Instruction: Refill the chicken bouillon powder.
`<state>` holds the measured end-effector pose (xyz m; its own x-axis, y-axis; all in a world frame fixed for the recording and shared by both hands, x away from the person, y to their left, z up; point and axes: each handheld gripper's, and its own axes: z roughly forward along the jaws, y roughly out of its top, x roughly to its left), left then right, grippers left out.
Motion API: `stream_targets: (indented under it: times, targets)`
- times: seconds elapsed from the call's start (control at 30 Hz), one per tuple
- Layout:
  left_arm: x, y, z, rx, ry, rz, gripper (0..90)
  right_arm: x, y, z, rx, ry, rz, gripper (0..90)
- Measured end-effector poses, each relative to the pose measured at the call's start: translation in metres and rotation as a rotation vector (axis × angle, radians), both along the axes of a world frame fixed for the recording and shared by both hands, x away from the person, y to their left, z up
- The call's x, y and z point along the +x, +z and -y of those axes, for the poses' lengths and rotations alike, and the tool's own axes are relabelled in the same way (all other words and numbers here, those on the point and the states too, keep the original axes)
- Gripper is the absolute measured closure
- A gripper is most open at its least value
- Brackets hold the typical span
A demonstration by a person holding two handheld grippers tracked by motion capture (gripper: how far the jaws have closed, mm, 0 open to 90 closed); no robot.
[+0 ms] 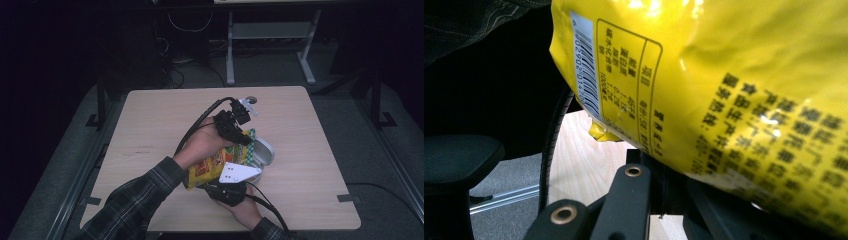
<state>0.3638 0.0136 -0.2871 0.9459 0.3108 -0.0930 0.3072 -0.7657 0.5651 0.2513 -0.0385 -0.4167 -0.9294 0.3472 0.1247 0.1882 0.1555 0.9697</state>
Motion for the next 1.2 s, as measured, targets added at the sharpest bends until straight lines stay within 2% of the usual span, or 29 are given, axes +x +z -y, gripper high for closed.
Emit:
stream_targets:
  times: [1.2]
  targets:
    - [0.0024,0.0002,0.0034,0.026,-0.005,-0.009,89.7,0.0005,0.0014,0.0002,0.011,0.003,-0.001,90.0]
